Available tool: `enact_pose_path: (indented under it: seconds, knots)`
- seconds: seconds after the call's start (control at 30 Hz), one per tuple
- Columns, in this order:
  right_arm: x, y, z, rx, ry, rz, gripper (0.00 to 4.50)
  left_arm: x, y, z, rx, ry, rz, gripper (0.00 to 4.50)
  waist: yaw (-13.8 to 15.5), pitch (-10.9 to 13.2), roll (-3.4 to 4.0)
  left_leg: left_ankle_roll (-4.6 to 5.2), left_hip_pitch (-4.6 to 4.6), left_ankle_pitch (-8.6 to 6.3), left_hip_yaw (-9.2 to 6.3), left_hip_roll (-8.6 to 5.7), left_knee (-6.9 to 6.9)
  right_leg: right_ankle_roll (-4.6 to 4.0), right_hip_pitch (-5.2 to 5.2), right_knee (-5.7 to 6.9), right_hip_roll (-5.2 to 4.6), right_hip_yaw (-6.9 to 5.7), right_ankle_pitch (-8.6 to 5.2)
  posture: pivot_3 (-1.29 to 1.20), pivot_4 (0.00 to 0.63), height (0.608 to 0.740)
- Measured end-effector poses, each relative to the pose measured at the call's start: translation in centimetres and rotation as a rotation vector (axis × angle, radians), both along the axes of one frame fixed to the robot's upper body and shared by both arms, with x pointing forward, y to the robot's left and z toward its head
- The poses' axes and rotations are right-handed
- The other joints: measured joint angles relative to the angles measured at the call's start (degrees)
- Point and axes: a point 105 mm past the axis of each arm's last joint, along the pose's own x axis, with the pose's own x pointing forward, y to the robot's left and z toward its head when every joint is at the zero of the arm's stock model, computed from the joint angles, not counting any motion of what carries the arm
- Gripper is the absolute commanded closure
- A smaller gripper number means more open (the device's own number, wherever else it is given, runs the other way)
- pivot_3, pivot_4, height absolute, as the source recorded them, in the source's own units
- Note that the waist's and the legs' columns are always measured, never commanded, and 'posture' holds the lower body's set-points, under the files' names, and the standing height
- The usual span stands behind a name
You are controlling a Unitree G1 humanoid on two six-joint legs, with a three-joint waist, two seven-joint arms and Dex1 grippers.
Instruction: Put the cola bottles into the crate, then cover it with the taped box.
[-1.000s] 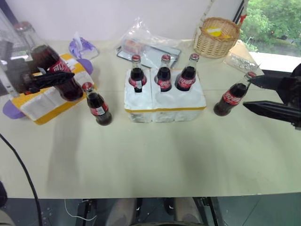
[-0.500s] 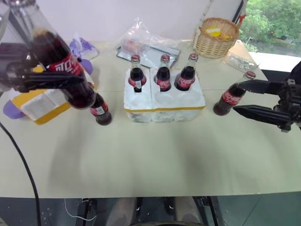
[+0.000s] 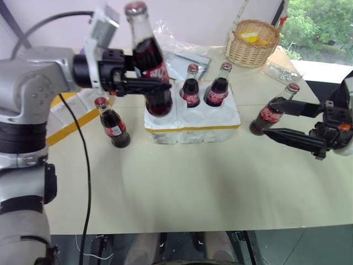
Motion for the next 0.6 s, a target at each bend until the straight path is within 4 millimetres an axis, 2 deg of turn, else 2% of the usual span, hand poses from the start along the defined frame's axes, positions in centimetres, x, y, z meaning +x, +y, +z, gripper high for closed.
enact_pose_path:
  seconds: [0.2, 0.3, 0.43, 0.6]
  knots:
    - [-0.2, 0.1, -0.2, -0.003, -0.001, -0.016, 0.00, -0.3, -1.3, 0.1, 0.002, -0.006, -0.052, 1.69, 0.2, 0.0, 0.00, 0.21, 0.02, -0.12, -0.02, -0.01, 0.03, 0.00, 0.03, 0.05, 0.00, -0.01, 0.00, 0.00, 0.150, 0.740]
    - [-0.2, 0.0, -0.3, 0.001, 0.003, -0.028, 0.00, -0.2, -2.9, 0.0, 0.006, -0.017, -0.073, 1.69, 0.4, 0.0, 0.00, 0.19, 0.02, -0.10, -0.03, -0.05, 0.06, 0.01, 0.08, 0.04, 0.00, -0.01, 0.01, 0.00, 0.150, 0.740]
    - [-0.2, 0.0, -0.4, 0.008, 0.004, -0.033, 0.00, 0.3, -5.3, -1.2, 0.023, -0.037, -0.090, 1.69, 0.3, 0.0, 0.00, 0.10, 0.03, -0.05, -0.03, -0.05, 0.07, 0.02, 0.08, 0.05, -0.02, -0.01, 0.02, 0.00, 0.150, 0.740]
    - [-0.2, 0.1, -0.4, 0.002, -0.007, -0.034, 0.00, 2.6, -8.6, -3.7, 0.045, -0.008, 0.014, 1.69, 0.3, 0.0, 0.00, 0.21, 0.04, -0.11, -0.03, -0.05, 0.07, 0.04, 0.10, 0.05, -0.02, -0.01, 0.03, 0.00, 0.150, 0.740]
